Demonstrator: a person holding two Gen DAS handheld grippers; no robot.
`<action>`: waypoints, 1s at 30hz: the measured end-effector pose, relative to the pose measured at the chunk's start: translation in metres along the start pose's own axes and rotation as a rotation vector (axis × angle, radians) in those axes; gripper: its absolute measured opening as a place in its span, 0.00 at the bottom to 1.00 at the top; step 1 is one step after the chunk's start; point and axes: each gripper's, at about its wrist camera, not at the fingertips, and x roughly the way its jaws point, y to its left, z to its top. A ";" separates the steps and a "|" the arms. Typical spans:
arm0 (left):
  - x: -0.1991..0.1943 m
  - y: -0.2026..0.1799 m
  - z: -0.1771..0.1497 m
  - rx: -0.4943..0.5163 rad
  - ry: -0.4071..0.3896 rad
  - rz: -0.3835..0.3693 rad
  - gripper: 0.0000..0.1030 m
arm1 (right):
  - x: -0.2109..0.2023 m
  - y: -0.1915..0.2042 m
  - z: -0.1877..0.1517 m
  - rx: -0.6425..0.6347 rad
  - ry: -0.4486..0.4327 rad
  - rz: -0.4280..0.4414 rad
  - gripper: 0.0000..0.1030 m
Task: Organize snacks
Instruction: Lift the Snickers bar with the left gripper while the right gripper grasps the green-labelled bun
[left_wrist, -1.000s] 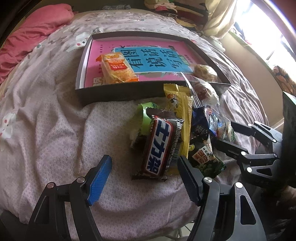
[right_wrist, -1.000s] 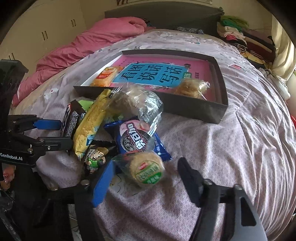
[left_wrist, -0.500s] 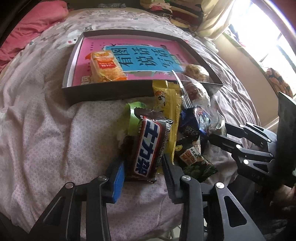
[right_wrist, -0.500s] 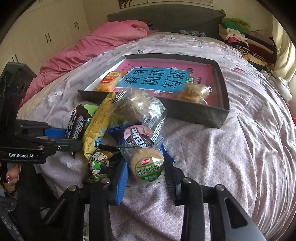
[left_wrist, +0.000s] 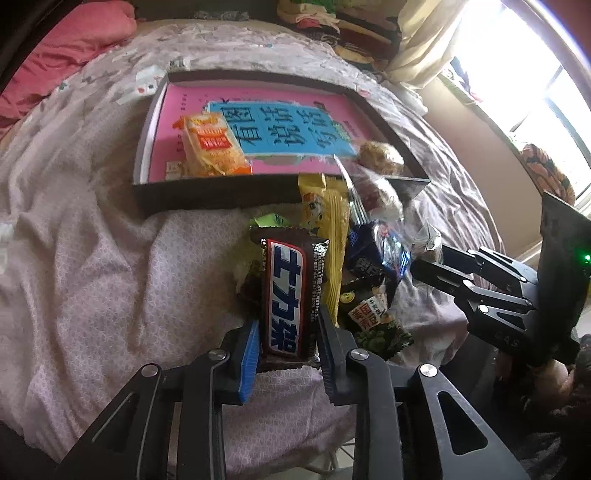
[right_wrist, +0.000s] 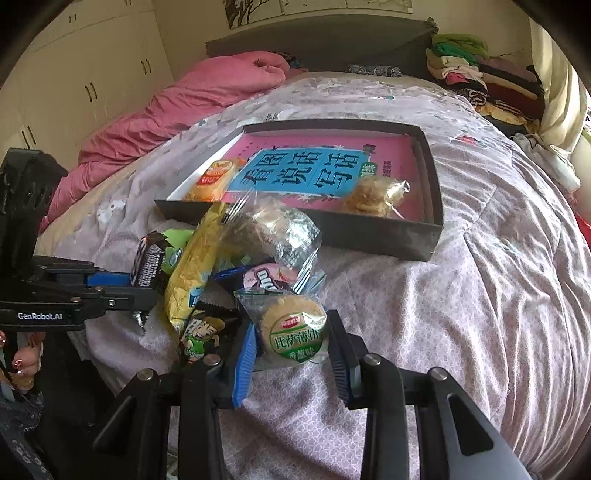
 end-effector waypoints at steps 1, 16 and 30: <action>-0.002 0.000 0.001 0.000 -0.007 0.001 0.28 | -0.002 -0.001 0.001 0.007 -0.006 0.004 0.36; -0.031 0.007 0.012 -0.023 -0.108 0.024 0.28 | -0.020 -0.009 0.010 0.064 -0.091 -0.022 0.35; -0.041 0.013 0.026 -0.058 -0.158 0.030 0.28 | -0.030 -0.021 0.022 0.107 -0.148 -0.059 0.35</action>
